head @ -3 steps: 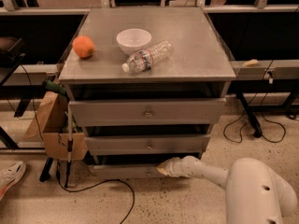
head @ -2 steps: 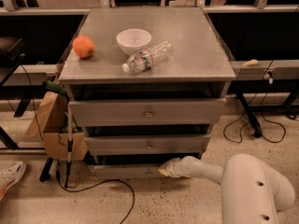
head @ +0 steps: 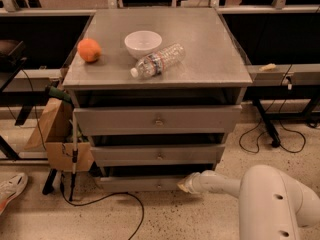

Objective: Close bottom drawer

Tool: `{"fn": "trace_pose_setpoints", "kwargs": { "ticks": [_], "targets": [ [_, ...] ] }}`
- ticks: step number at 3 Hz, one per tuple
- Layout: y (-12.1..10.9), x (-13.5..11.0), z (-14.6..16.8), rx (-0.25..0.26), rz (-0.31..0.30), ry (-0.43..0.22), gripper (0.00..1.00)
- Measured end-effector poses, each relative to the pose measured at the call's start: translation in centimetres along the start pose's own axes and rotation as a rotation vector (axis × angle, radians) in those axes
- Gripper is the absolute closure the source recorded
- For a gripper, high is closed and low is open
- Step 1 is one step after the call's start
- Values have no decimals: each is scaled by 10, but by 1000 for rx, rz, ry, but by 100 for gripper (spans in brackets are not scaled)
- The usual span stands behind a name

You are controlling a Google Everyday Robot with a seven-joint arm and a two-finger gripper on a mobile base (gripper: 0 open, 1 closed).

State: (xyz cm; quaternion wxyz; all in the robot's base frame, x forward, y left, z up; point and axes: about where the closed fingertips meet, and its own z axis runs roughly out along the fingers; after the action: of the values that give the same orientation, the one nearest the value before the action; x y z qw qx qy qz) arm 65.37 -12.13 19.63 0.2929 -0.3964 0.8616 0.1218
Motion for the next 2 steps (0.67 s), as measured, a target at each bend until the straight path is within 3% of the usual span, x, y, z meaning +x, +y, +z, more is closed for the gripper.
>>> {"fn": "trace_pose_setpoints", "kwargs": {
  "ticks": [1,2],
  "targets": [
    [-10,30,-4,-4,12,46,100],
    [-16,45,-4,-28,15,46,100]
  ]
}}
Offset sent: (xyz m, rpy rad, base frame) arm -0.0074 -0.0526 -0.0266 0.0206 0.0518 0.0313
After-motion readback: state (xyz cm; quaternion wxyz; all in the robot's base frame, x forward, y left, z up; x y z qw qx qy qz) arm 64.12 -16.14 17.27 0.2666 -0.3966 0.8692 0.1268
